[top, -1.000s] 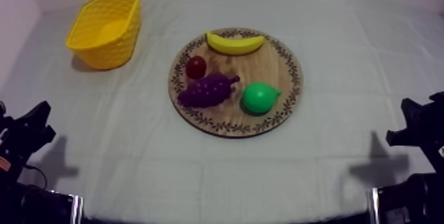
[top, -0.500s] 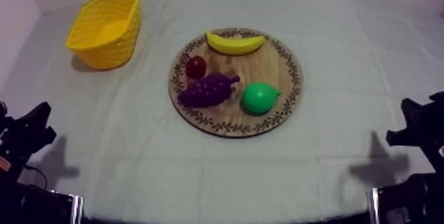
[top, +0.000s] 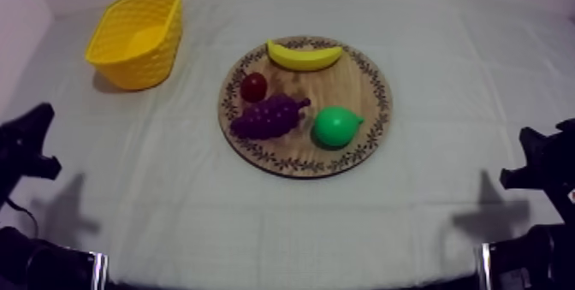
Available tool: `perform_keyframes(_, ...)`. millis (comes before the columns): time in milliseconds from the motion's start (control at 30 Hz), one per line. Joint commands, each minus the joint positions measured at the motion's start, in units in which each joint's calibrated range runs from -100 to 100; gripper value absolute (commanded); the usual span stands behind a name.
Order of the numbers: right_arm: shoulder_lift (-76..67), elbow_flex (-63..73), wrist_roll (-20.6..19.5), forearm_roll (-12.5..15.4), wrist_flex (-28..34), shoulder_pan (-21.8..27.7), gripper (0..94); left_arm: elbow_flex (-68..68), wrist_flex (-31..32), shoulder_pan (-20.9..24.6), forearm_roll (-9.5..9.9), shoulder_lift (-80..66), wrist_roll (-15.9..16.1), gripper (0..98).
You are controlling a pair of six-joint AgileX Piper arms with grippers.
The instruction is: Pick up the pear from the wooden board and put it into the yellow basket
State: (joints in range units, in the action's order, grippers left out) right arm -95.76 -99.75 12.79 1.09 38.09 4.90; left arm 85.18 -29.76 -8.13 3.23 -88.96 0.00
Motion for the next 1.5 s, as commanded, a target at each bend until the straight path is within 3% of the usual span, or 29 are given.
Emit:
perform_keyframes(0, 0.01, -0.03, -0.01, 0.01, -0.03, 0.00, 0.3, -14.08, 0.41, -2.32, 2.82, 9.80, -1.05, 0.0)
perform_keyframes(133, 0.01, -0.03, -0.01, 0.01, -0.03, 0.00, 0.3, -28.90, 0.56, -7.39, 9.20, 21.08, -4.34, 2.0)
perform_keyframes(200, 0.01, -0.03, -0.02, 0.01, -0.03, 0.00, 0.3, -35.95, -0.42, -9.77, 10.31, 26.22, -3.98, 5.1)
perform_keyframes(300, 0.01, -0.03, 0.01, 0.01, -0.03, 0.00, 0.3, -45.14, -3.18, -13.34, 10.51, 33.27, -2.63, 7.2)
perform_keyframes(667, 0.01, -0.03, -0.02, 0.01, -0.03, 0.00, 0.3, -65.59, -7.97, -23.68, 9.85, 55.95, -0.84, 8.7)
perform_keyframes(1000, 0.01, -0.03, -0.02, 0.01, -0.03, 0.00, 0.3, -67.05, -9.07, -26.52, 6.26, 72.06, -0.60, 8.9)
perform_keyframes(1467, 0.01, -0.03, -0.02, 0.01, -0.03, 0.00, 0.3, -62.62, -12.59, -29.71, 3.62, 82.80, -2.77, 8.7)
